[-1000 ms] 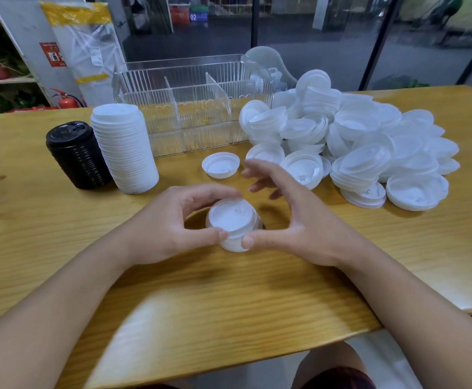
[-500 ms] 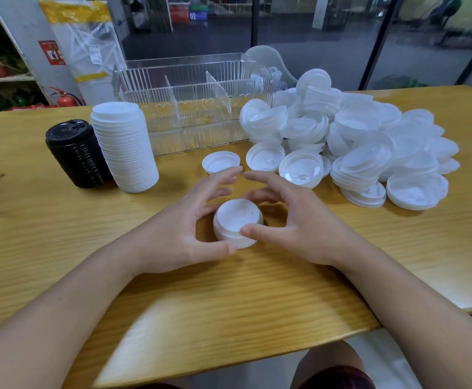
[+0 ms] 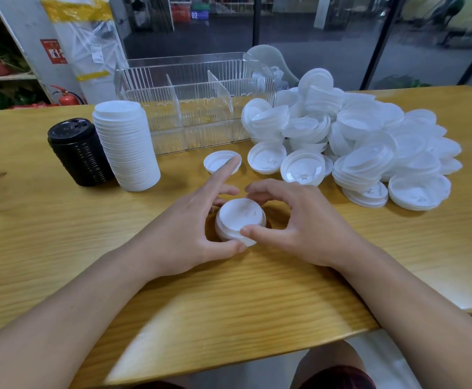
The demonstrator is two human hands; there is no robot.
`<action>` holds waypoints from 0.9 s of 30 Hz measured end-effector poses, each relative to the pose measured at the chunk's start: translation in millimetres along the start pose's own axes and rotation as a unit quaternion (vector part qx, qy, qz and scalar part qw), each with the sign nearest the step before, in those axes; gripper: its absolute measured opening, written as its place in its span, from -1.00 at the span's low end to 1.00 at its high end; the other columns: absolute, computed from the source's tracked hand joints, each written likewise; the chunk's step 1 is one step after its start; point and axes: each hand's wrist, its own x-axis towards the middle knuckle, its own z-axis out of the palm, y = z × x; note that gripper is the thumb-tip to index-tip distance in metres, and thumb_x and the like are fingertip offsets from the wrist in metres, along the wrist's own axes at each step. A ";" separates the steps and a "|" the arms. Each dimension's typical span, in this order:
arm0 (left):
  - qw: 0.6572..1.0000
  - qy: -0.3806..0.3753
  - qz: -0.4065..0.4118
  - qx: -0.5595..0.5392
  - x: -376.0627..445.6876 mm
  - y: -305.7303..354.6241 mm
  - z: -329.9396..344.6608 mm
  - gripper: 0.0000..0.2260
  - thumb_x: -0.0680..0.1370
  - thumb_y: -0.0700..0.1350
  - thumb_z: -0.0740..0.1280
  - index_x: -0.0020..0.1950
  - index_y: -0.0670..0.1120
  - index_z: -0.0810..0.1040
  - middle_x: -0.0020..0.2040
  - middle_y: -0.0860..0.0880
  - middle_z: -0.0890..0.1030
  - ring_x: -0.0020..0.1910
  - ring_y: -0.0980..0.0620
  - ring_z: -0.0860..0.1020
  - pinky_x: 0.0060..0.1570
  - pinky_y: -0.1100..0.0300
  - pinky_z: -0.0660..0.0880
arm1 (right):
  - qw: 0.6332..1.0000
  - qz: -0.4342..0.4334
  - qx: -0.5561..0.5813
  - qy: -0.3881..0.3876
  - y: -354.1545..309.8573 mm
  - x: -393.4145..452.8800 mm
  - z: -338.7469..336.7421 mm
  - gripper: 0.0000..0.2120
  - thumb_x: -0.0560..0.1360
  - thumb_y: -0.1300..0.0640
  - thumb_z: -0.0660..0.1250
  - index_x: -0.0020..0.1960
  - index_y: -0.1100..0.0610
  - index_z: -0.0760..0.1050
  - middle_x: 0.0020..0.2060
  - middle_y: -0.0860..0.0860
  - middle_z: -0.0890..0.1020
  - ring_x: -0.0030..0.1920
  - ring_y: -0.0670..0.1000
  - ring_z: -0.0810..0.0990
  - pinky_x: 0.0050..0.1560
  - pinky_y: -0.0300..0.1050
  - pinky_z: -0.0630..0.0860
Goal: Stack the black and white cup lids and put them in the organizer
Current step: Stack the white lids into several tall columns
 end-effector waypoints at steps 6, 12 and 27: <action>1.000 0.008 -0.002 0.025 0.8 -1.4 -0.2 0.14 0.44 0.23 0.67 0.69 0.51 -0.14 0.51 0.25 0.51 0.45 0.29 0.50 0.52 0.10 0.45 | 0.999 0.002 -0.037 0.005 2.4 0.4 2.4 -0.44 0.48 -0.26 0.58 0.40 -0.09 0.59 0.21 -0.28 0.70 0.28 -0.23 0.63 0.33 -0.01 0.56; 0.999 0.015 -0.003 0.047 1.9 -2.0 -0.7 0.16 0.42 0.26 0.66 0.70 0.49 -0.17 0.48 0.26 0.57 0.46 0.30 0.49 0.51 0.12 0.45 | 0.997 0.007 -0.077 0.016 3.1 0.3 4.3 -0.44 0.49 -0.36 0.51 0.41 -0.17 0.57 0.22 -0.30 0.69 0.27 -0.18 0.63 0.28 -0.03 0.56; 0.996 0.010 -0.033 0.088 5.6 -20.9 0.7 -0.21 0.48 0.45 0.48 0.65 0.21 0.42 0.49 0.37 0.48 0.53 0.33 0.33 0.52 0.17 0.34 | 0.990 0.025 -0.074 0.117 6.4 2.2 -0.1 -0.53 0.54 -0.24 0.53 0.37 -0.07 0.62 0.12 -0.24 0.69 0.01 -0.14 0.63 0.10 -0.07 0.58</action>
